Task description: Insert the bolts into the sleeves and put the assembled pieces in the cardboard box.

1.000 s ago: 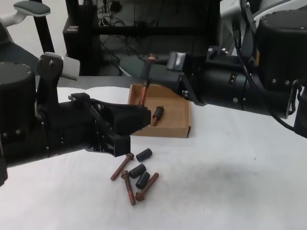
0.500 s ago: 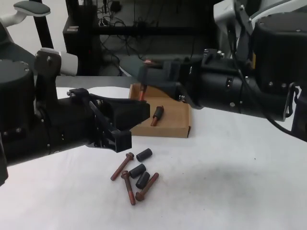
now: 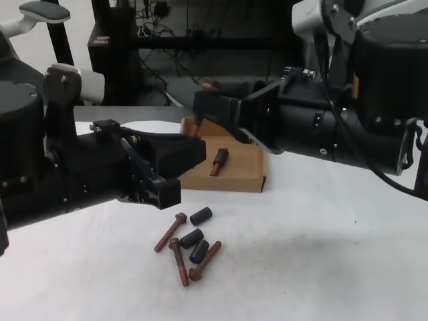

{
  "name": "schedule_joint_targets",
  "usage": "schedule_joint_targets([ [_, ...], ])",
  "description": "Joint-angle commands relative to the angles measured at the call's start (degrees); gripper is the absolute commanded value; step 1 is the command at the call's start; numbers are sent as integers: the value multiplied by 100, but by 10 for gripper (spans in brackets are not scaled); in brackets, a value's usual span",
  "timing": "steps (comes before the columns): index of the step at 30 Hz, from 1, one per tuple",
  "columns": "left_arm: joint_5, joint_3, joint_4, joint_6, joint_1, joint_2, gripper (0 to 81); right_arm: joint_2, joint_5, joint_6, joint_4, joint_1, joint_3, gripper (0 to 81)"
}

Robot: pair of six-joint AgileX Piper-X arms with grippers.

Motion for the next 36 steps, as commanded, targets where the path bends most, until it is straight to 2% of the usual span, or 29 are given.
schedule_joint_targets([
  [1, -316, -50, -161, -83, 94, -12, 17, -133, -353, -24, 156, 147, -57, 6],
  [14, -134, -50, -288, -130, 82, -12, 17, -119, -578, -49, 649, 162, -57, 6],
  [26, 485, -50, -288, -130, 82, -12, 17, -51, -1019, 2, 756, 162, -57, 6],
  [36, 213, -50, -288, -118, 82, -12, 17, -53, -1019, 30, 682, 162, -57, 8],
])
